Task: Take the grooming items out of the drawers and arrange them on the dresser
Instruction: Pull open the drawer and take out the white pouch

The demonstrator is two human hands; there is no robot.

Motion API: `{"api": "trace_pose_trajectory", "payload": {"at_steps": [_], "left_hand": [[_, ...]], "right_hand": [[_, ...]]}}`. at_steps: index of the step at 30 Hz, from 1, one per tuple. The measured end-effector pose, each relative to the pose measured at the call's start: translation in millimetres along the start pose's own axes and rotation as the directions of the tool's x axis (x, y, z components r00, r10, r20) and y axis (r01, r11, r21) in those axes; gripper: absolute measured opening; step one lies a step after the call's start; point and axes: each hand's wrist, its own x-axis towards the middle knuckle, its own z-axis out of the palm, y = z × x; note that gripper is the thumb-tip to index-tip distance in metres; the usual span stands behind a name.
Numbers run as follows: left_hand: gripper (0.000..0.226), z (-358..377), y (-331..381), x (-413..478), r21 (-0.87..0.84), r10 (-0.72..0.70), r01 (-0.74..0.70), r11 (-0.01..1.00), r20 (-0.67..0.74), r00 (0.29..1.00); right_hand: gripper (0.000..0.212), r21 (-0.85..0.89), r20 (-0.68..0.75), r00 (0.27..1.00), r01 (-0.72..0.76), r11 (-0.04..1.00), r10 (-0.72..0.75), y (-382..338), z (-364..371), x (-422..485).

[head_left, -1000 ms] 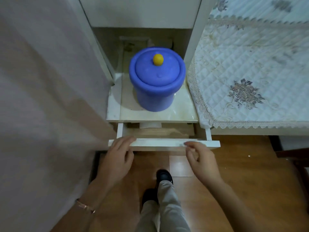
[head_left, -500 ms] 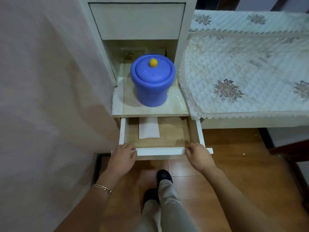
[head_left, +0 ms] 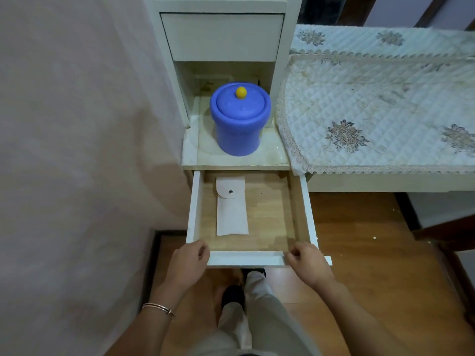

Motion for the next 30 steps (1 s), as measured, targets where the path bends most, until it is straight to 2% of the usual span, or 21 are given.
{"api": "trace_pose_trajectory", "payload": {"at_steps": [4,9,11,14,16,18,22,24,27,30], "left_hand": [[0.018,0,0,1,-0.077,-0.047,0.046,0.996,-0.02,0.999],[0.023,1,-1,6,-0.113,-0.07,0.064,0.991,-0.049,0.996],[0.024,1,0,11,-0.142,-0.078,0.061,0.988,-0.116,0.99],[0.037,0,2,26,-0.119,-0.096,0.07,0.99,-0.227,0.969],[0.05,-1,5,35,-0.129,-0.163,0.137,0.982,-0.218,0.962],[0.057,1,9,43,-0.169,-0.209,0.181,0.969,-0.165,0.964],[0.06,4,12,49,-0.221,-0.203,0.167,0.961,-0.15,0.968],[0.062,5,11,48,-0.236,-0.223,0.185,0.954,-0.145,0.964],[0.064,6,12,46,-0.26,-0.264,0.227,0.939,-0.119,0.957],[0.065,6,13,45,-0.25,-0.274,0.24,0.938,-0.111,0.955]], "right_hand": [[0.037,-0.049,0.042,0.999,-0.023,0.999,0.025,-1,-1,9],[0.04,-0.214,0.111,0.99,-0.062,0.975,0.087,-16,-2,28],[0.033,-0.158,0.186,0.98,-0.046,0.986,0.076,-24,1,43],[0.01,-0.027,0.266,0.963,-0.024,0.999,0.03,-45,10,68],[0.019,0.091,0.27,0.963,-0.048,0.995,0.022,-63,17,86],[0.033,0.217,0.271,0.96,-0.136,0.967,0.074,-79,25,103],[0.043,0.451,0.307,0.909,-0.401,0.797,0.284,-96,42,131],[0.042,0.484,0.323,0.882,-0.465,0.741,0.342,-99,49,140],[0.039,0.518,0.376,0.856,-0.512,0.685,0.355,-100,54,145],[0.036,0.528,0.402,0.858,-0.502,0.685,0.319,-106,48,144]]}}
